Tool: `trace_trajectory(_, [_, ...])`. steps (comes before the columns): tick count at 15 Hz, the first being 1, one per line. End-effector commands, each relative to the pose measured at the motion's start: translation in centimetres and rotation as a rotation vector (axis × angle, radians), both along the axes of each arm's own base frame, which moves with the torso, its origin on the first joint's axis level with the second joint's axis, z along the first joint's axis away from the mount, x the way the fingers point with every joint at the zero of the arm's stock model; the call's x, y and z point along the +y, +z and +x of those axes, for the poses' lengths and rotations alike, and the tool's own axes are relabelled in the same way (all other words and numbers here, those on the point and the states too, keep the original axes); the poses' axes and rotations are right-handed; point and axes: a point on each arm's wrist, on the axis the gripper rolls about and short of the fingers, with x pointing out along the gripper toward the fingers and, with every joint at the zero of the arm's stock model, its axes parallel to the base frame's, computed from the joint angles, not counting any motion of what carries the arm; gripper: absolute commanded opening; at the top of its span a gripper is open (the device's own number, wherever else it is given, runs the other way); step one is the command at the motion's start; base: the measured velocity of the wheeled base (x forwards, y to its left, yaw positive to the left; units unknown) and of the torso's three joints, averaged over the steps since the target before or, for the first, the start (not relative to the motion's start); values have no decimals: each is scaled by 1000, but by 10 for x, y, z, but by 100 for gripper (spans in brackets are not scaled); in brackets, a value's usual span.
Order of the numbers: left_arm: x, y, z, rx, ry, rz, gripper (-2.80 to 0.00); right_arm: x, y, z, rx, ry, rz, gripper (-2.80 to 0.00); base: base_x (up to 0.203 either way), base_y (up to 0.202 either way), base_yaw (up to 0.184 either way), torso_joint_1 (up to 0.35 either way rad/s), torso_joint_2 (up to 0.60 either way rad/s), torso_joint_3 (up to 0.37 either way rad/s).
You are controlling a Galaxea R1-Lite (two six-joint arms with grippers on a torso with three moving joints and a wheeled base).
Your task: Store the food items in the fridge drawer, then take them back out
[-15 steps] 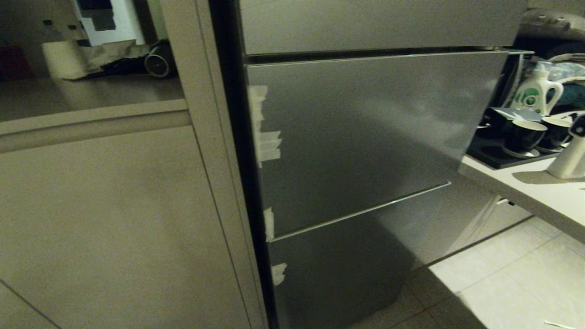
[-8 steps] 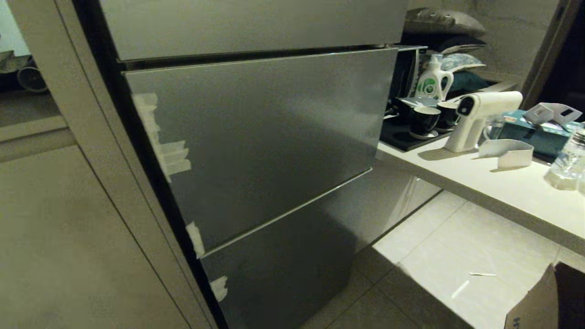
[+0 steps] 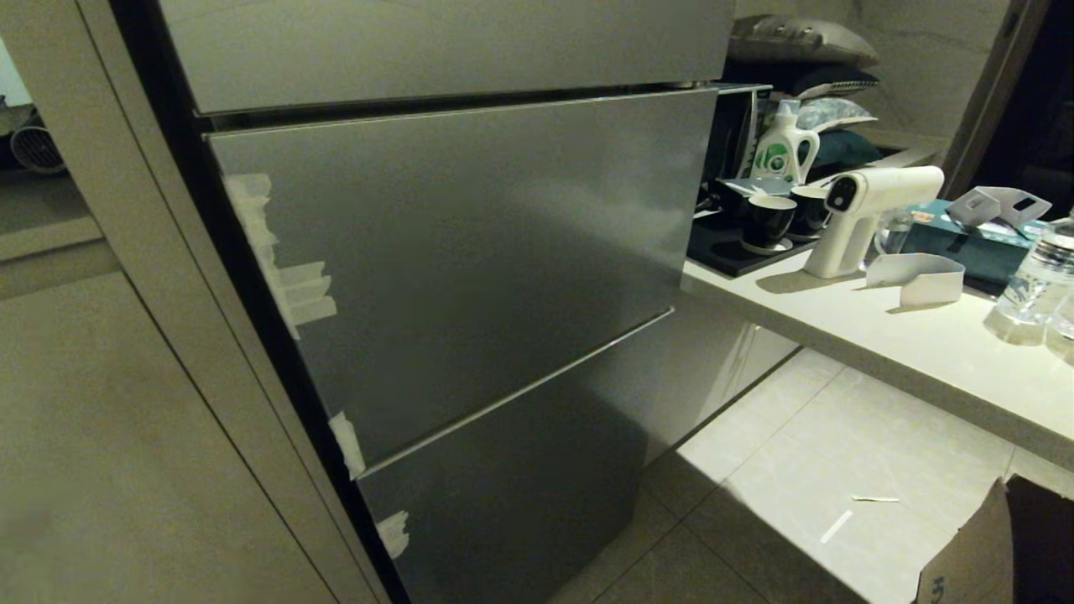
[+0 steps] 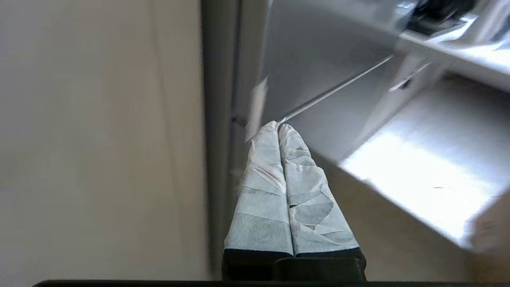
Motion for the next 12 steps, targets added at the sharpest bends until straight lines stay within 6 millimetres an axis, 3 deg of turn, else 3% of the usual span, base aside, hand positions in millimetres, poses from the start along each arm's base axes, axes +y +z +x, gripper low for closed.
trace_trajectory(1, [-2, 26, 47, 140, -20, -18, -280, 0, -8, 3, 31, 0, 0, -280, 0, 0, 0, 0, 0, 0])
trace_trajectory(7, [-6, 53, 132, 175, 15, -81, -280, 0, -8, 3, 31, 0, 0, -280, 0, 0, 0, 0, 0, 0])
trace_trajectory(12, [-10, 58, 199, 145, -35, -99, -280, 0, -8, 3, 31, 0, 0, -280, 0, 0, 0, 0, 0, 0])
